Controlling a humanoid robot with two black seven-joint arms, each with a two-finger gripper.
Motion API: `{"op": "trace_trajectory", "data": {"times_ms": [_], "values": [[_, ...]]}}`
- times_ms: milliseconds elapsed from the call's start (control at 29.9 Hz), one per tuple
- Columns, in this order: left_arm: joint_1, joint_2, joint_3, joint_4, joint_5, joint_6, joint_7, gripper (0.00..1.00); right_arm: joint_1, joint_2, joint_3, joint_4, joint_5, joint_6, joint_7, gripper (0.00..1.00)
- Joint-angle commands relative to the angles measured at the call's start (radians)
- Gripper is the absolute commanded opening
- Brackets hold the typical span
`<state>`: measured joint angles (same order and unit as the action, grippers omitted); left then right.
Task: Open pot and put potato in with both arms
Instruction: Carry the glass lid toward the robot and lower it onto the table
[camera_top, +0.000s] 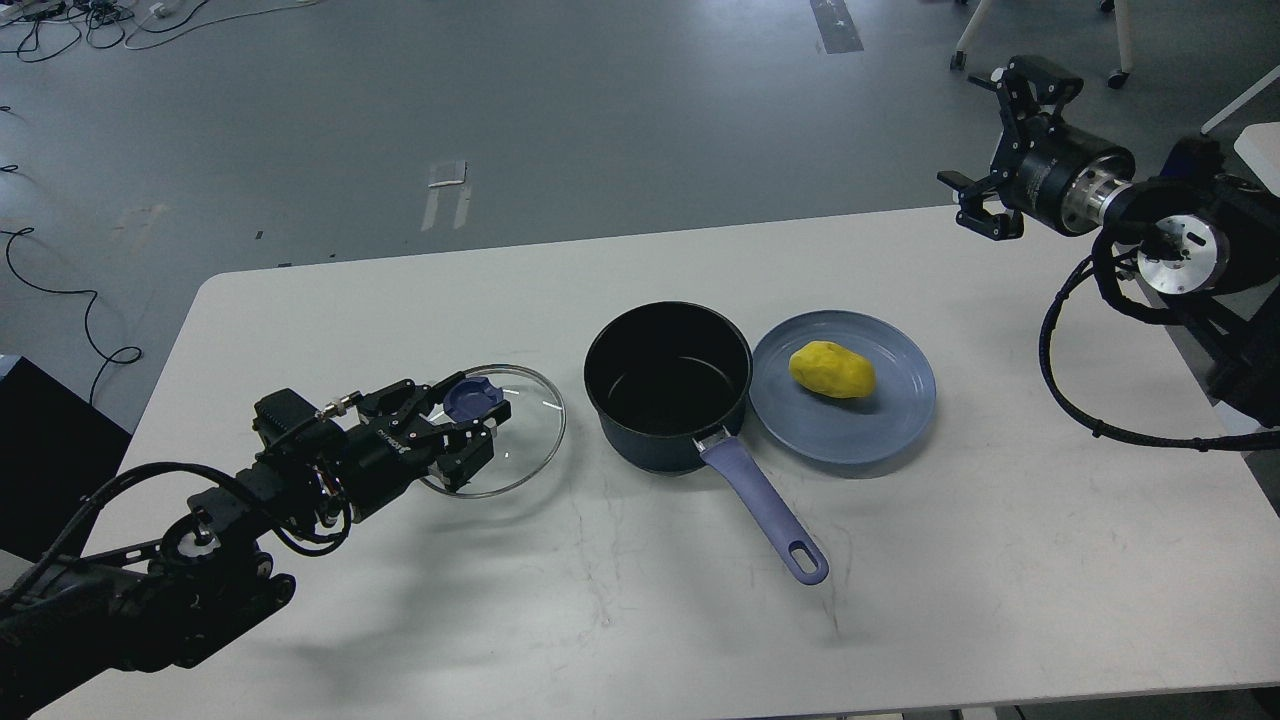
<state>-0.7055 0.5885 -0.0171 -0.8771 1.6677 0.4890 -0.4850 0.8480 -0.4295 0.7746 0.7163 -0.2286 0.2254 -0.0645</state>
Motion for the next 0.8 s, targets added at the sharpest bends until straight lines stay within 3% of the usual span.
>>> {"op": "trace_trajectory", "data": {"times_ms": [0,770], "values": [[0.000,-0.019,0.003,0.036,0.000,0.000,-0.004,0.48,-0.001,0.001,0.000,0.002,0.000,0.000,0.000,1.00],[0.008,-0.038,0.048,0.081,-0.006,0.000,-0.004,0.58,0.000,-0.002,0.002,0.002,0.000,-0.001,0.000,1.00]]}}
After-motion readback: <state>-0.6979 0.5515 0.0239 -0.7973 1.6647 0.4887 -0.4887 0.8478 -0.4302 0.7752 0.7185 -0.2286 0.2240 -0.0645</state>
